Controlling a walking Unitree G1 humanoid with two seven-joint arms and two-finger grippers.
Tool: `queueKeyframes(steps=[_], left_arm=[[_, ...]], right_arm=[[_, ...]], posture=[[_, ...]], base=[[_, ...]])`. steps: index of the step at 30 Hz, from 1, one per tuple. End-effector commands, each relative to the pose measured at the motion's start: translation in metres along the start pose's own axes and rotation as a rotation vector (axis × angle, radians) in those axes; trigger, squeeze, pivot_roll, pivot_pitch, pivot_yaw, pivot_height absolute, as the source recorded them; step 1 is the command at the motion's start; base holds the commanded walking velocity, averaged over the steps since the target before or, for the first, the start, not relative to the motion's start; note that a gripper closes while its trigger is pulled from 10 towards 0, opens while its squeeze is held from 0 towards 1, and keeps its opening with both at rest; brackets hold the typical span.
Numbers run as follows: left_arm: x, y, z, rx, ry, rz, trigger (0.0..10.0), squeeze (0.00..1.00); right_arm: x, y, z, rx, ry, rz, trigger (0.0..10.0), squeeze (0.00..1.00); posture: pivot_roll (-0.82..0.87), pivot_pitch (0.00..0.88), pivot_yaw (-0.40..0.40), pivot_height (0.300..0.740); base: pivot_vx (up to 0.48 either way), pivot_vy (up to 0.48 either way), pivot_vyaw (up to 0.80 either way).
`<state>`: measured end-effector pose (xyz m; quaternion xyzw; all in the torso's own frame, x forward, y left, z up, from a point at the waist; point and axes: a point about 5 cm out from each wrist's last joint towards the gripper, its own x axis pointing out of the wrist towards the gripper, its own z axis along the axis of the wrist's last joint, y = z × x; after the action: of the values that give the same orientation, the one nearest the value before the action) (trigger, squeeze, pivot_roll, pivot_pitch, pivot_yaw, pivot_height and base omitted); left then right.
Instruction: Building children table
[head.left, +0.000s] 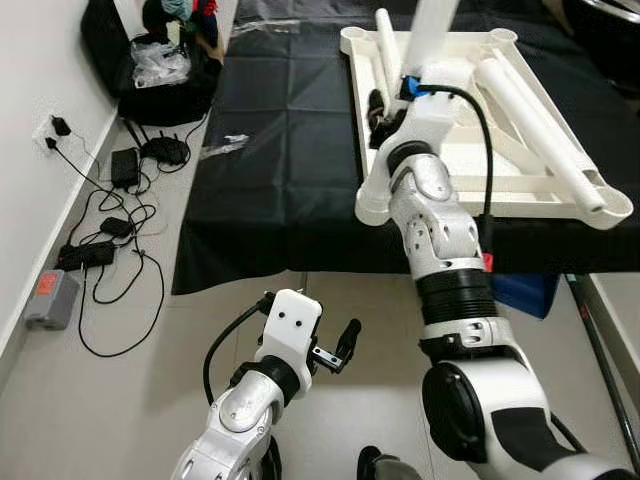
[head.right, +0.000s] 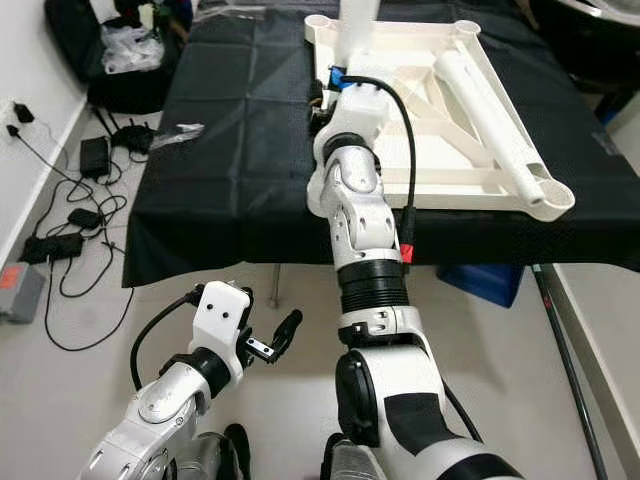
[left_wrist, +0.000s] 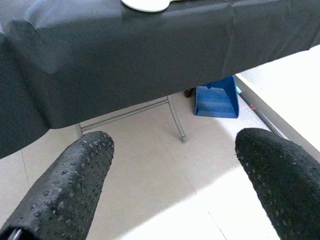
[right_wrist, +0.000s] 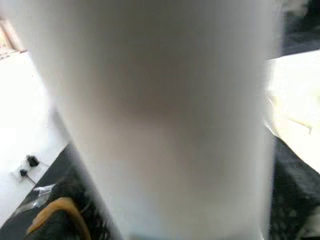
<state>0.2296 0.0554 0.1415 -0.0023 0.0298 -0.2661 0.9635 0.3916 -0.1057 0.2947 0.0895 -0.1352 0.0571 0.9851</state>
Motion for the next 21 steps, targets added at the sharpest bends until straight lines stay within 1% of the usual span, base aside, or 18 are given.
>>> queueKeyframes(steps=[1, 2, 3, 4, 5, 6, 7, 8, 10, 11, 13, 14, 16, 17, 19, 21], left_arm=[[-0.002, 0.0, -0.003, -0.001, 0.017, 0.006, 10.0, 0.0], [-0.002, 0.0, -0.003, -0.001, 0.017, 0.006, 10.0, 0.0], [-0.002, 0.0, -0.003, -0.001, 0.017, 0.006, 10.0, 0.0], [-0.002, 0.0, -0.003, -0.001, 0.018, 0.006, 10.0, 0.0], [-0.002, 0.001, -0.003, -0.002, 0.018, 0.006, 10.0, 0.0], [-0.002, 0.001, -0.004, -0.002, 0.019, 0.006, 10.0, 0.0], [-0.002, 0.001, -0.004, -0.002, 0.02, 0.006, 10.0, 0.0], [-0.002, 0.001, -0.004, -0.002, 0.02, 0.006, 10.0, 0.0], [-0.002, 0.001, -0.004, -0.002, 0.02, 0.005, 10.0, 0.0], [-0.002, 0.001, -0.004, -0.002, 0.02, 0.005, 10.0, 0.0], [-0.002, 0.001, -0.004, -0.001, 0.021, 0.005, 10.0, 0.0], [-0.002, 0.001, -0.004, -0.001, 0.021, 0.005, 10.0, 0.0], [-0.002, 0.002, -0.004, 0.0, 0.022, 0.005, 10.0, 0.0], [-0.002, 0.002, -0.004, 0.0, 0.022, 0.005, 10.0, 0.0], [-0.002, 0.001, -0.003, 0.002, 0.021, 0.004, 10.0, 0.0], [-0.002, 0.001, -0.003, 0.002, 0.021, 0.004, 10.0, 0.0]], right_arm=[[0.0, -0.006, 0.002, 0.002, 0.011, 0.029, 10.0, 0.0], [0.001, -0.01, 0.005, 0.002, 0.012, 0.041, 10.0, 0.0], [0.001, -0.01, 0.005, 0.002, 0.012, 0.041, 10.0, 0.0], [0.002, -0.01, 0.009, 0.026, 0.021, 0.123, 10.0, 0.0], [0.003, -0.014, 0.011, 0.017, 0.028, 0.193, 10.0, 0.0], [0.003, -0.017, 0.013, 0.008, 0.034, 0.236, 10.0, 0.0], [0.003, -0.02, 0.013, 0.023, 0.059, 0.32, 10.0, 0.0], [0.003, -0.02, 0.013, 0.023, 0.059, 0.32, 10.0, 0.0], [0.001, -0.026, 0.012, -0.002, 0.079, 0.427, 10.0, 0.0], [0.001, -0.026, 0.012, -0.002, 0.079, 0.427, 10.0, 0.0], [-0.006, -0.026, 0.008, -0.026, 0.127, 0.63, 10.0, 0.0], [-0.006, -0.026, 0.008, -0.026, 0.127, 0.63, 10.0, 0.0], [-0.01, -0.025, 0.005, -0.043, 0.16, 0.755, 10.0, 0.0], [-0.01, -0.025, 0.005, -0.043, 0.16, 0.755, 10.0, 0.0], [-0.01, -0.026, 0.003, -0.078, 0.176, 0.823, 10.0, 0.0], [-0.009, -0.026, 0.002, -0.094, 0.183, 0.844, 10.0, 0.0]], posture=[[0.16, 0.243, -0.038, 0.74], [0.16, 0.243, -0.038, 0.74], [0.16, 0.243, -0.038, 0.74], [0.16, 0.244, -0.037, 0.74], [0.16, 0.244, -0.034, 0.74], [0.16, 0.244, -0.034, 0.74], [0.16, 0.244, -0.034, 0.74], [0.16, 0.244, -0.034, 0.74], [0.16, 0.244, -0.034, 0.74], [0.16, 0.244, -0.034, 0.74], [0.16, 0.246, -0.032, 0.74], [0.16, 0.246, -0.032, 0.74], [0.16, 0.246, -0.032, 0.74], [0.16, 0.246, -0.032, 0.74], [0.16, 0.246, -0.032, 0.74], [0.16, 0.246, -0.032, 0.74]], base=[[0.0, 0.0, 0.0], [0.0, 0.0, 0.0], [0.0, 0.0, 0.0], [0.0, 0.0, 0.0], [0.0, 0.0, 0.0], [0.0, 0.0, 0.0], [0.0, 0.0, 0.0], [0.0, 0.0, 0.0], [0.0, 0.0, 0.0], [0.0, 0.0, 0.0], [0.0, 0.0, 0.0], [0.0, 0.0, 0.0], [0.0, 0.0, 0.0], [0.0, 0.0, 0.0], [0.0, 0.0, 0.0], [0.0, 0.0, 0.0]])
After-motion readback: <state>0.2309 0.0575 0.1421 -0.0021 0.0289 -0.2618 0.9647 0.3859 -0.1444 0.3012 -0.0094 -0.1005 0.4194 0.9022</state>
